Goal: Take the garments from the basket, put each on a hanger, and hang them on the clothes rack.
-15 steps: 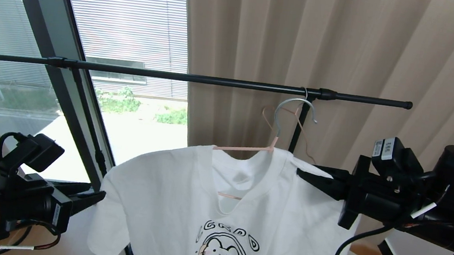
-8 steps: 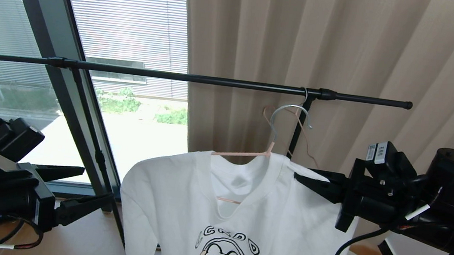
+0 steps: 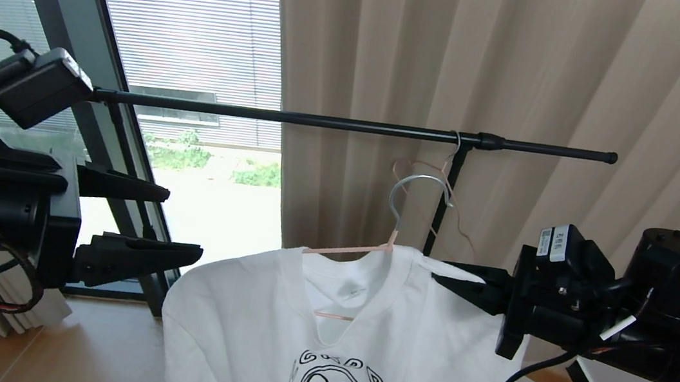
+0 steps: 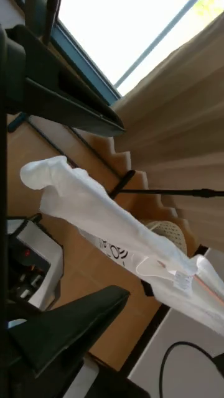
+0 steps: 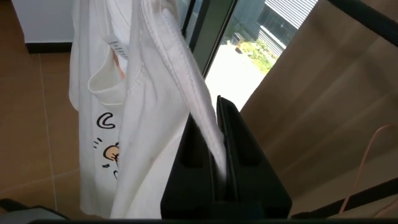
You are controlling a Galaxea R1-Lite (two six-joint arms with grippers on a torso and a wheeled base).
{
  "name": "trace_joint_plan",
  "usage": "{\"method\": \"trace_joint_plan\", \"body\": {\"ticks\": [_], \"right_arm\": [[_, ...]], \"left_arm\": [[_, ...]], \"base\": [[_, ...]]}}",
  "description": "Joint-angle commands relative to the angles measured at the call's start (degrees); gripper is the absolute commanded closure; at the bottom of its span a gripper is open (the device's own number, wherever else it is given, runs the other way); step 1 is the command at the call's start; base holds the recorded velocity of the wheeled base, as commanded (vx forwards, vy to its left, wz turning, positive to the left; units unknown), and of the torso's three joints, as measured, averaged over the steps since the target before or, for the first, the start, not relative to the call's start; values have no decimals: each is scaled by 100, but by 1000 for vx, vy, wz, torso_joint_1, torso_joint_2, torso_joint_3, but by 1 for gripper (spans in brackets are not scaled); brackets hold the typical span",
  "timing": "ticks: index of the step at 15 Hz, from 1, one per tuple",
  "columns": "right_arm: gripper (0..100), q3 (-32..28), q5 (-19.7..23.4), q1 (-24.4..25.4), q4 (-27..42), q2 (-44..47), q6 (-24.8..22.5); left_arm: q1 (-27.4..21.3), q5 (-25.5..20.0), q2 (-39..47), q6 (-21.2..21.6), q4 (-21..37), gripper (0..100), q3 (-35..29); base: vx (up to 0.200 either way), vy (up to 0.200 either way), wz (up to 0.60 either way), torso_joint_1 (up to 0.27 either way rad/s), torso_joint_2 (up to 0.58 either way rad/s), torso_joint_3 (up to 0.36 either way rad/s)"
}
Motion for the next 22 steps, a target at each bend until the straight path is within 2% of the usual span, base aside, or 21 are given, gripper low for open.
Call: {"method": "trace_joint_plan", "body": {"ticks": [1, 4, 7, 9, 12, 17, 20, 22], "right_arm": [[100, -46, 5, 55, -2, 9, -8], [100, -230, 14, 81, -2, 176, -183], [100, -239, 5, 81, -2, 272, -307], [100, -222, 14, 81, -2, 272, -350], [100, -222, 5, 81, -2, 290, -368], [100, -230, 5, 81, -2, 281, -368], [100, -222, 14, 81, -2, 264, -368], [100, -222, 14, 81, -2, 246, -368]], "left_arm": [[-466, 16, 509, 408, 148, 0, -400], [-616, -10, 931, 1401, 148, 0, -453], [-844, -63, 1239, 1673, 131, 0, -716], [-871, -142, 1362, 2016, 139, 0, -734], [-704, -265, 1318, 2007, 157, 0, -681], [-317, -309, 632, 2086, 157, 0, 110], [-308, -291, 641, 2578, 148, 0, 374], [-282, -265, 729, 2658, 122, 0, 461]], "base": [[0, 0, 0, 0, 0, 0], [0, 0, 0, 0, 0, 0], [0, 0, 0, 0, 0, 0], [0, 0, 0, 0, 0, 0], [0, 0, 0, 0, 0, 0], [0, 0, 0, 0, 0, 0], [0, 0, 0, 0, 0, 0], [0, 0, 0, 0, 0, 0]]}}
